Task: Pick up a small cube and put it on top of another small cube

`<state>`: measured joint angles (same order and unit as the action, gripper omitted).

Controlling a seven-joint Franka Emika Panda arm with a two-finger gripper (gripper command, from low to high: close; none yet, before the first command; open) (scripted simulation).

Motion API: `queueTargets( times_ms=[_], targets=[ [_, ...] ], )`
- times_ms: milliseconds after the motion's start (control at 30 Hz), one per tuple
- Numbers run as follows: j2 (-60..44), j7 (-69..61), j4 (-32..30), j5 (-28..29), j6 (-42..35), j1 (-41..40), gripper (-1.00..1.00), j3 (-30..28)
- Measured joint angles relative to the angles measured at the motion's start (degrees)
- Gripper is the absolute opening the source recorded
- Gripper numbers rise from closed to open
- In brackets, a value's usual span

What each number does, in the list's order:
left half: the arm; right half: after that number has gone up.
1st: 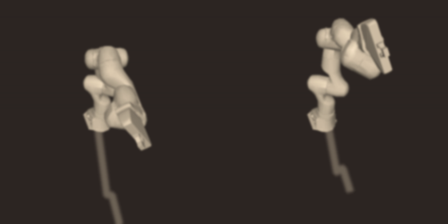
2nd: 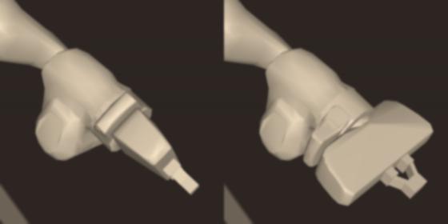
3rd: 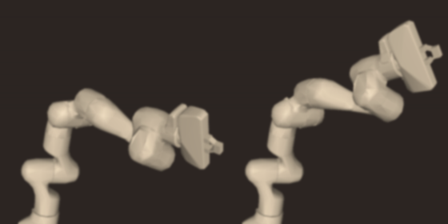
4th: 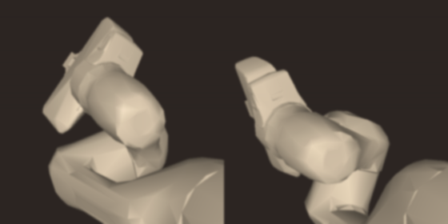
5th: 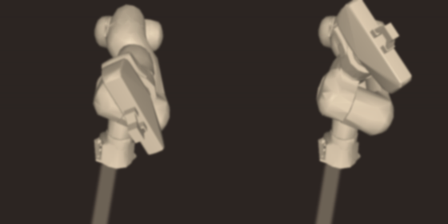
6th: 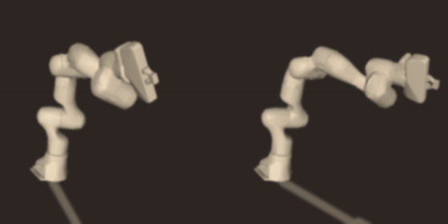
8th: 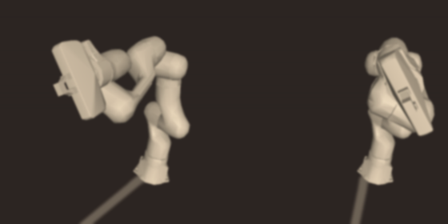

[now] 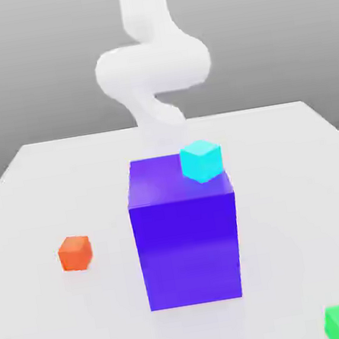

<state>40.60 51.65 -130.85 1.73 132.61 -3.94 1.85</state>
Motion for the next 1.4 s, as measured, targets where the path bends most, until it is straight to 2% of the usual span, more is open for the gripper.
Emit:
queueTargets(
  times_ms=[333, 533, 667, 867, 1133, 1233, 1267, 1400],
  targets=[
    [-21.3, 24.4, 3.9, 8.2, 3.1, -13.0, 0.00, 4.8],
    [-33.8, 38.1, 6.1, 12.0, 5.0, -17.5, 0.00, 4.1],
    [-41.8, 46.0, 7.5, 12.7, 6.5, -20.7, 0.00, 2.8],
    [-53.3, 55.4, 9.4, 10.2, 9.5, -23.0, 0.00, 0.6],
    [-67.5, 63.2, 11.9, 0.4, 14.0, -27.5, 0.00, -0.9],
    [-73.7, 63.9, 13.3, -0.6, 18.2, -27.9, 0.00, -0.9],
    [-75.6, 63.9, 13.7, -0.6, 19.6, -27.9, -1.00, -1.0],
    [-75.6, 63.9, 13.7, -0.6, 19.7, -27.9, -1.00, -1.0]
  ],
)
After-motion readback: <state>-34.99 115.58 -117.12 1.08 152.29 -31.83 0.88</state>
